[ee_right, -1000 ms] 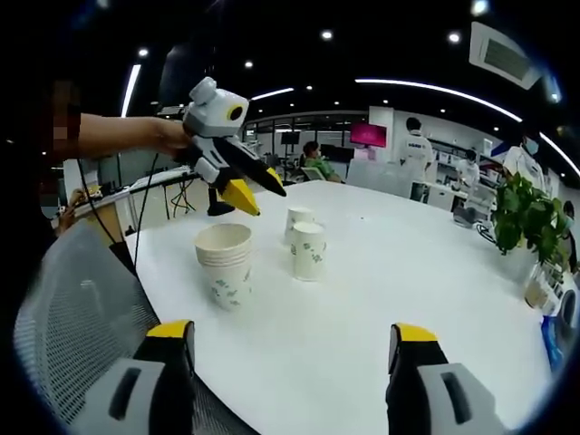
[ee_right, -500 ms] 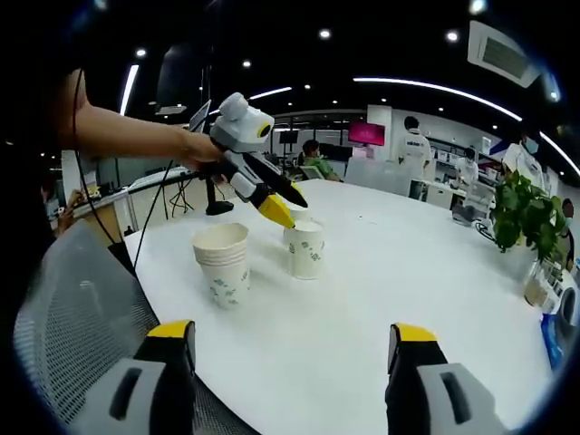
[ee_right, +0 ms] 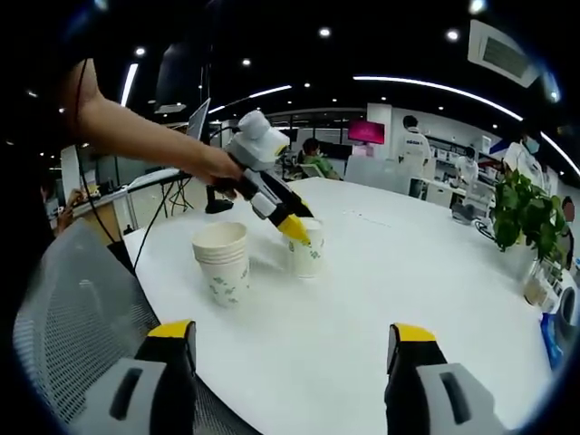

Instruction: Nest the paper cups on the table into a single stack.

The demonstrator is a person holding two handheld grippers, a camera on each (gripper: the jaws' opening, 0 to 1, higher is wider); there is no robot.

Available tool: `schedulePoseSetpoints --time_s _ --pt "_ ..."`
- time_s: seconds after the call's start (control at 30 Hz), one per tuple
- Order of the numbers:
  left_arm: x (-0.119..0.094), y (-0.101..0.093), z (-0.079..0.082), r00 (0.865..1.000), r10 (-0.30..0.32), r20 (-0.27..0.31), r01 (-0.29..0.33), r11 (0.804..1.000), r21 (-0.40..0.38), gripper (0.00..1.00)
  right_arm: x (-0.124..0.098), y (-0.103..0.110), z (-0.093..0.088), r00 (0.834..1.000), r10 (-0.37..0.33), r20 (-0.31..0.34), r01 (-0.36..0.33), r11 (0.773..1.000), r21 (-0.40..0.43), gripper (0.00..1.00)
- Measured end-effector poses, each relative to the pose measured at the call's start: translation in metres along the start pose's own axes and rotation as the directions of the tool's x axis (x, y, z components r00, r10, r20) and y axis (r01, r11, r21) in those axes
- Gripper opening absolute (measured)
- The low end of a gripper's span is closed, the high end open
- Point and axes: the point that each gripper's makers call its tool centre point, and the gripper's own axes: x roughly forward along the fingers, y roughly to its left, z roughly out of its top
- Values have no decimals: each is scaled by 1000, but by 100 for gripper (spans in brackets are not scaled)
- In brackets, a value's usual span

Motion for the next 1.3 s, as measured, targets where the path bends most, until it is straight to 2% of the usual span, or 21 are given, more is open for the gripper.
schedulePoseSetpoints --time_s 0.33,0.6,0.7,0.8,1.07,1.3 --pt "7 2 -4 1000 3 -17 -3 1000 23 37 0 1 2 1000 -2 1 2 1000 1 88" --pt "2 1 0 1000 10 6 -10 1000 18 37 -1 0 3 1000 -5 6 5 1000 1 88" --pt "-7 -1 6 1000 17 23 -17 1000 11 37 -1 0 1 1000 -3 0 3 1000 -5 87" --pt "-22 -5 16 997 51 65 -47 997 -64 37 -1 0 1 1000 -1 2 1 1000 -1 87" --pt "-53 -10 18 992 92 81 -84 992 -93 37 0 -3 0 1000 -4 -3 4 1000 11 87" --pt "-83 -16 38 983 111 149 -92 987 -131 37 -7 -19 16 997 -57 46 52 995 87 88"
